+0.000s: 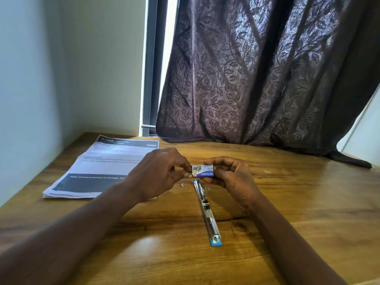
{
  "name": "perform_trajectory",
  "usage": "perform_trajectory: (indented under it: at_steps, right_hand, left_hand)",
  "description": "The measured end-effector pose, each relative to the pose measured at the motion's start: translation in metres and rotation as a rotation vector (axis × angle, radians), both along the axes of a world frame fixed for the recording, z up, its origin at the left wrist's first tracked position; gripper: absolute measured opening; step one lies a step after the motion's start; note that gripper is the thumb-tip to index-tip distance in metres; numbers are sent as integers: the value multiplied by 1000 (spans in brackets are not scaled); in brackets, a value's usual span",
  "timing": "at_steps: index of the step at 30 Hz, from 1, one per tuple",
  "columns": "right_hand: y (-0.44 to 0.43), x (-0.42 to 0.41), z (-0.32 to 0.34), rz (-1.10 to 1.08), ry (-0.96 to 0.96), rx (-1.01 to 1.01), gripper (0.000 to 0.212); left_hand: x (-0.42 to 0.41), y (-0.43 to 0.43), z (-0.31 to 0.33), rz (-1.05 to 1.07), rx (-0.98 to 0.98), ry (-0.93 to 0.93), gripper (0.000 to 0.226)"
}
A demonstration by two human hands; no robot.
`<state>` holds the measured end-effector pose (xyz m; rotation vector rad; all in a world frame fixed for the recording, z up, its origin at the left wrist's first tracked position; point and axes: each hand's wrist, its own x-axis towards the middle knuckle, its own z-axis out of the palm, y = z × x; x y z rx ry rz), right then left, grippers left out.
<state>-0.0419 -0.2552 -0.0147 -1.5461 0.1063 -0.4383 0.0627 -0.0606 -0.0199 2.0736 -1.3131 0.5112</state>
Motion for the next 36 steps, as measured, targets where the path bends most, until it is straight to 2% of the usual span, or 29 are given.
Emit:
perform_trajectory:
  at_steps: [6,9,20,27,29,32,36]
  right_hand:
    - [1,2,-2,4,21,-102,20]
    - [0,2,-2,4,35,-93,19]
    - [-1,1,3,8,91,214,20]
    - [-3,2,5,-25,110,329,20]
    - [-5,4,4,-72,116,347,20]
    - [-8,6,3,-127,112,368,22]
    - [-10,7,2,-151,109,381,23]
  left_hand:
    - [2,2,-1,13,109,-24,17]
    - [2,2,-3,14,118,-29,9]
    - [4,-3,-6,-1,-121,274,1]
    - [1,-5,-5,9,-248,296,2]
    - [2,-4,-2,-8,-267,282,9]
    - [5,2,-2,-61,-174,250,12]
    - [1,5,-6,-143,19,236,6]
